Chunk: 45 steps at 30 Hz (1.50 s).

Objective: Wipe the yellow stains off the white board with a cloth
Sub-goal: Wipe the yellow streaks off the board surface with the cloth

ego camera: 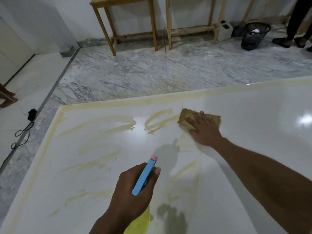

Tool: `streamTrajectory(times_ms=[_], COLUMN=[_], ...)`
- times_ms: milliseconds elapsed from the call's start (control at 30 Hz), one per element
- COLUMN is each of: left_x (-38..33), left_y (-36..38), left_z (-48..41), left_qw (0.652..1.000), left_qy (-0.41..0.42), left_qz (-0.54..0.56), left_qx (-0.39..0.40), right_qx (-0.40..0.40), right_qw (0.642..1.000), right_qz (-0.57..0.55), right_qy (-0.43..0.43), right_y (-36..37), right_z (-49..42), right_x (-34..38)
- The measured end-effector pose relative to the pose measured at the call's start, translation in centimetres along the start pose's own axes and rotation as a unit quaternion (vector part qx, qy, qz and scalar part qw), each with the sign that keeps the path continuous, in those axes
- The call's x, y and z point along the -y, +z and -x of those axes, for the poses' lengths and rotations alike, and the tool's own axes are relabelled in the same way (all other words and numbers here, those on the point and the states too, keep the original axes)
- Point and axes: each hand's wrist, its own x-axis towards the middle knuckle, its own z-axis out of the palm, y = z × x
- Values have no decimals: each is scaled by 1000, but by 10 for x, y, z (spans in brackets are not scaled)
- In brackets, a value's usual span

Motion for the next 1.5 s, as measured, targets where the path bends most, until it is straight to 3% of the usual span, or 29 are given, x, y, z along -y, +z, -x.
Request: streamTrajectory(times_ms=[300,400,467,533,567,600,667,733,767,800,900,1100,1267,1367,1500], left_x=[2,19,27,28,28,27,24,20,16,12,3,-4,-2,8,20], left_y=[-39,-48,-54,-61,-64,-66,-67,-65,-65,-64,-59,-46,-50,-53,-55], left_z=[132,190,217,237,242,245,243,234,226,218,179,78,7,-16,-25], left_qw=[998,999,998,998,997,997,997,998,997,997,996,998,999,998,998], left_qy=[49,39,28,19,17,19,34,43,49,56,65,41,37,30,14], left_qz=[27,31,41,51,51,47,39,32,31,29,36,39,38,44,43], left_qx=[4,11,26,45,50,51,50,45,45,47,49,38,-3,-23,-32], right_qx=[-51,-33,-35,17,47,75,109,123,135,147,163,98,28,5,78], right_qw=[998,999,997,985,961,913,753,612,578,566,603,807,928,967,988], right_qz=[-21,-32,-60,-169,-262,-379,-621,-755,-778,-782,-742,-524,-346,-251,-136], right_qy=[-17,-18,-10,28,78,133,189,203,208,216,244,253,137,51,-8], right_y=[74,101,101,76,60,44,17,1,-6,-14,-38,-130,-171,-150,-65], right_z=[245,327,359,376,379,381,380,377,373,366,318,142,-3,-68,-106], right_x=[99,142,164,180,181,178,160,140,131,123,98,70,86,94,103])
